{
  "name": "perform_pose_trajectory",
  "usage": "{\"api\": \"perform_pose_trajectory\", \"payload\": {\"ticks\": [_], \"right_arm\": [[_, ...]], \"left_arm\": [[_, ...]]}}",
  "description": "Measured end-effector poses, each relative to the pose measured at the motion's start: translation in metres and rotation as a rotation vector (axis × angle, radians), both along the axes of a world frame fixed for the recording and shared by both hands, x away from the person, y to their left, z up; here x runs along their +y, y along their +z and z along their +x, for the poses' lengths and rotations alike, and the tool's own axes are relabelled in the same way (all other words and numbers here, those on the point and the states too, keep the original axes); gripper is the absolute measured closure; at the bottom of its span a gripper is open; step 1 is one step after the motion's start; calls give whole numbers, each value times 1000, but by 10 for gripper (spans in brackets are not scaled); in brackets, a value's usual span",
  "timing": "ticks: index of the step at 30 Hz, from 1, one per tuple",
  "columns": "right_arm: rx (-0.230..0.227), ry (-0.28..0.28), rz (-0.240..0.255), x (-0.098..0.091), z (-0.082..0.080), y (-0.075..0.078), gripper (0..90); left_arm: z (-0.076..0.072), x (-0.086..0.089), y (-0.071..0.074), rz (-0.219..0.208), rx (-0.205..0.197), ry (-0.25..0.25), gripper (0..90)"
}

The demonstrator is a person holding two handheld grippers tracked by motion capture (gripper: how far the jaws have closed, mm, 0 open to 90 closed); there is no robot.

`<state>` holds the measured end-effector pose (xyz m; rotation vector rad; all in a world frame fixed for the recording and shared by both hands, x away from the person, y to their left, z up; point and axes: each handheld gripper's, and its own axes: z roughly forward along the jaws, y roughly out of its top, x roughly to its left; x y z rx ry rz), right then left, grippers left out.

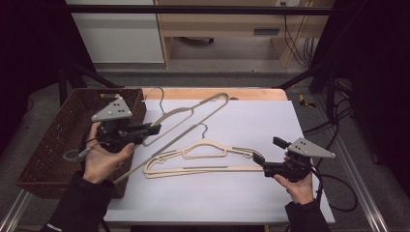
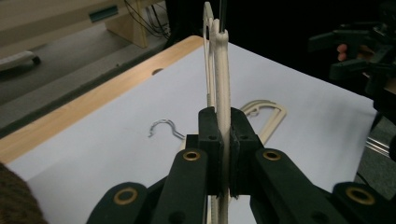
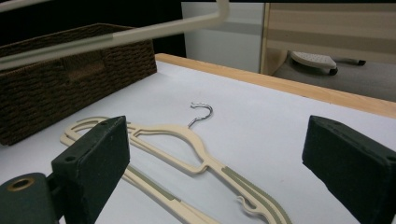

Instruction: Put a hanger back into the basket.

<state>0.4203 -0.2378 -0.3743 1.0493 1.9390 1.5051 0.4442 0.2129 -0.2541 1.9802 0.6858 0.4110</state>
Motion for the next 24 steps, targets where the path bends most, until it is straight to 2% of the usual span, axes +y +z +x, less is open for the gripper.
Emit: {"api": "perform_pose_trajectory", "payload": {"ticks": [3, 10, 14, 18, 19, 24], "right_arm": [[7, -6, 1, -3, -1, -1, 65], [1, -16, -6, -6, -2, -1, 59], [8, -20, -10, -5, -1, -2, 59], [12, -19, -14, -4, 0, -3, 58], [17, -18, -14, -4, 0, -3, 58], [9, -19, -16, -5, 0, -3, 57]], "left_arm": [[6, 18, 7, 9, -18, 45, 860], [19, 54, 10, 16, -35, 106, 860], [27, 79, 8, 32, -51, 133, 860], [35, 103, 3, 36, -48, 163, 860], [37, 113, 1, 50, -49, 172, 860], [39, 141, -6, 54, -36, 200, 860]]}}
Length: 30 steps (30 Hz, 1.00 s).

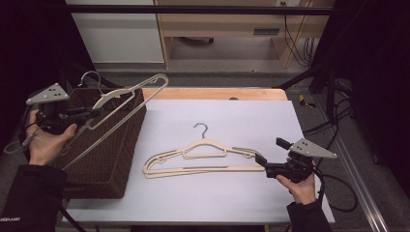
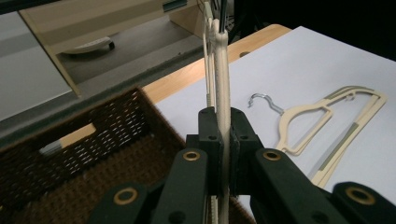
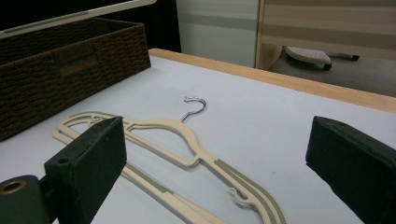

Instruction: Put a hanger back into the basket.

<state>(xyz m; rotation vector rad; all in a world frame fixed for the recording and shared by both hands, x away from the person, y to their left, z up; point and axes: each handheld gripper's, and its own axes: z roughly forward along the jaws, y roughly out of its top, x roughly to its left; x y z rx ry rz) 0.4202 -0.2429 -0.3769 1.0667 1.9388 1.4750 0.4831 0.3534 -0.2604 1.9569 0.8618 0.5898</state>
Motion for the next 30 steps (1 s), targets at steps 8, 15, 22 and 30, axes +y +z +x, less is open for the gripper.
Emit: {"api": "perform_pose_trajectory", "payload": {"ticks": [8, 15, 22, 30], "right_arm": [[8, 11, -6, 3, 1, -2, 57], [14, 8, -8, 3, 3, -4, 59], [21, 9, -11, 4, 4, -6, 60], [19, 10, -12, 4, 4, -6, 60]], "left_arm": [[5, 38, -16, -32, 17, 41, 860], [14, 65, -33, 0, 63, 87, 860], [15, 82, -45, -13, 78, 110, 860], [20, 79, -67, 20, 139, 130, 859]]}}
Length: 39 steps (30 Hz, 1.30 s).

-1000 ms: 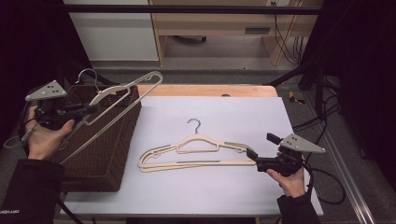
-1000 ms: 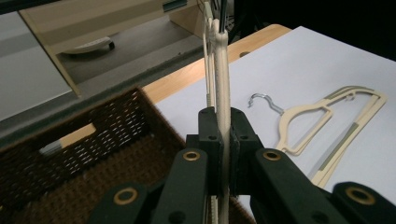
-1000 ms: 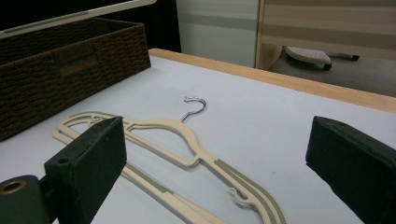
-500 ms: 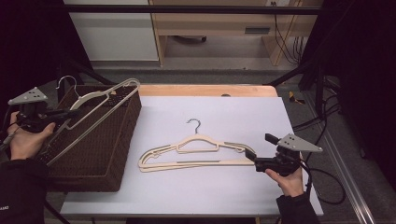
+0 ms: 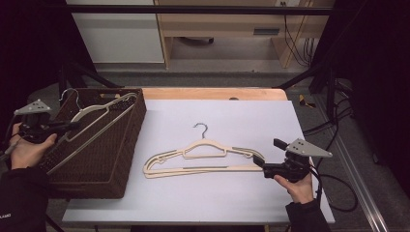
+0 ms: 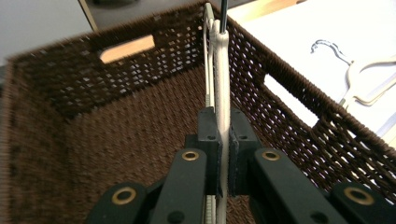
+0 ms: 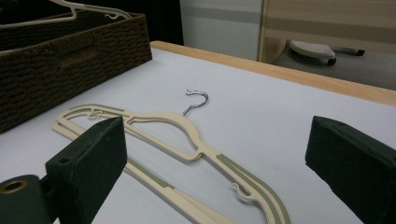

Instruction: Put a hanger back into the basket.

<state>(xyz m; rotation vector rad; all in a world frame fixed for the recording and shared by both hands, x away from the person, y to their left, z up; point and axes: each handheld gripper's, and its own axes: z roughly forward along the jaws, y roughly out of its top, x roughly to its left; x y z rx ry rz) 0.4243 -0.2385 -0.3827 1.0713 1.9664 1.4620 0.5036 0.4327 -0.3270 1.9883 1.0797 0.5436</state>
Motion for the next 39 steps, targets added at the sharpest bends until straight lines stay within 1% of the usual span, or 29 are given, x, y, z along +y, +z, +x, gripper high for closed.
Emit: {"api": "perform_pose_trajectory", "payload": {"ticks": [5, 6, 7, 9, 11, 12, 13, 14, 15, 16, 18, 20, 22, 23, 24, 26, 28, 29, 31, 32, 33, 34, 37, 39], "right_arm": [[-2, 6, 0, 1, 0, 0, 59], [-2, 6, -1, 1, 0, 0, 59], [0, 5, -1, 1, 0, 0, 59], [0, 7, -2, 1, 0, 0, 59], [0, 8, -2, 1, 0, 0, 59], [-2, 7, -2, 2, 0, 0, 59], [-2, 11, -6, 2, 0, 0, 59], [-1, 11, -6, 2, 0, 0, 59], [-1, 14, -8, 2, 0, -1, 59], [2, 11, -6, 3, 0, -1, 59], [4, 13, -6, 4, 1, -2, 59], [6, 22, -12, 5, 1, -2, 59], [11, 23, -12, 7, 1, -3, 59], [10, 23, -14, 7, 1, -3, 59], [10, 23, -14, 8, 1, -3, 59], [11, 23, -12, 8, 1, -3, 59], [11, 24, -11, 9, 1, -3, 59], [12, 24, -12, 9, 2, -3, 59], [12, 23, -13, 9, 2, -4, 59], [11, 23, -14, 9, 1, -3, 59], [10, 23, -13, 9, 1, -3, 59], [11, 22, -10, 9, 1, -3, 59], [7, 20, -11, 8, 1, -3, 59], [6, 21, -12, 7, 0, -2, 58]], "left_arm": [[6, -7, -22, 18, 42, 15, 859], [7, -8, -26, 19, 50, 18, 859], [7, -9, -29, 18, 48, 26, 859], [7, -9, -34, 19, 64, 33, 858], [8, -8, -36, 10, 76, 45, 853], [8, -6, -37, 4, 93, 54, 848], [7, -5, -38, 7, 91, 70, 834], [7, -4, -38, 2, 97, 81, 820], [7, -2, -38, -12, 115, 94, 804], [6, -1, -38, -12, 116, 111, 782], [5, 2, -39, -19, 128, 118, 761], [3, 4, -39, -13, 136, 133, 732], [0, 6, -38, -11, 129, 153, 693], [-2, 8, -37, -14, 123, 175, 672], [-5, 9, -36, -14, 110, 190, 657], [-10, 13, -33, -35, 101, 199, 644], [-16, 15, -28, -45, 73, 209, 632], [-19, 16, -26, -50, 62, 209, 628], [-25, 16, -20, -60, 27, 209, 619], [-27, 15, -19, -68, 18, 209, 616], [-29, 15, -16, -69, -1, 202, 611], [-32, 13, -14, -81, -11, 197, 600], [-39, 5, -6, -107, -66, 189, 557], [-44, -3, 1, -130, -117, 176, 519]]}}
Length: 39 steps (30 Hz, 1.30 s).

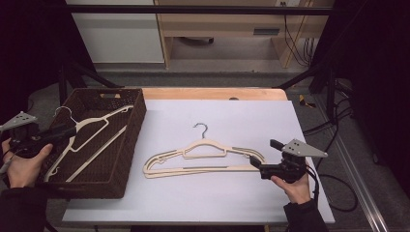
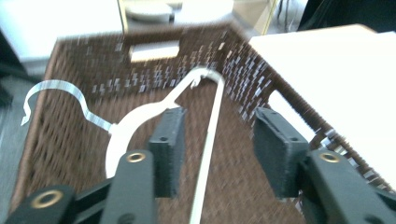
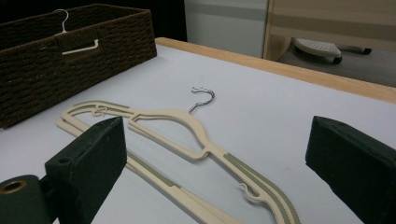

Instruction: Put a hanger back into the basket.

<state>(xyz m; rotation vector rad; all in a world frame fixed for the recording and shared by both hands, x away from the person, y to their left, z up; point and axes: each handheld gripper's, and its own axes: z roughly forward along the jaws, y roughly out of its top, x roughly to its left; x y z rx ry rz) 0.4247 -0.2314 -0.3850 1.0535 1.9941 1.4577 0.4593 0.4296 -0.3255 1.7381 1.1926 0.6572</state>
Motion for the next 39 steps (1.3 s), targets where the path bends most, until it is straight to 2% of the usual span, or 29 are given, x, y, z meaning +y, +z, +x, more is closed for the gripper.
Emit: {"api": "perform_pose_trajectory", "payload": {"ticks": [3, 8, 13, 14, 16, 17, 20, 23, 25, 29, 31, 39], "right_arm": [[-2, -3, 6, -1, 0, 1, 58], [-4, -8, 7, -1, -1, 1, 58], [-6, -6, 6, -1, -1, 2, 58], [-5, -5, 6, -1, -1, 2, 59], [-5, 2, 6, -1, 0, 1, 59], [-2, 0, 6, -1, 0, 1, 59], [2, 2, 13, 0, 2, 0, 60], [9, 5, 25, 0, 4, -1, 62], [15, 13, 24, 1, 6, -2, 64], [26, 25, 2, 3, 11, -5, 68], [36, 29, 1, 5, 14, -6, 75], [82, 69, -70, 21, 35, -15, 113]], "left_arm": [[-6, -12, 9, -20, -60, -11, 437], [-14, -42, 20, -57, -147, -86, 327], [-24, -75, 22, -85, -186, -158, 214], [-27, -85, 22, -83, -193, -183, 201], [-29, -97, 20, -81, -201, -196, 155], [-31, -103, 19, -74, -197, -211, 129], [-33, -123, 12, -95, -185, -252, 87], [-33, -138, 3, -96, -176, -273, 76], [-33, -151, -5, -101, -154, -295, 76], [-32, -168, -17, -101, -131, -329, 74], [-31, -179, -24, -86, -103, -353, 74], [-35, -200, -44, -70, -71, -406, 68]]}}
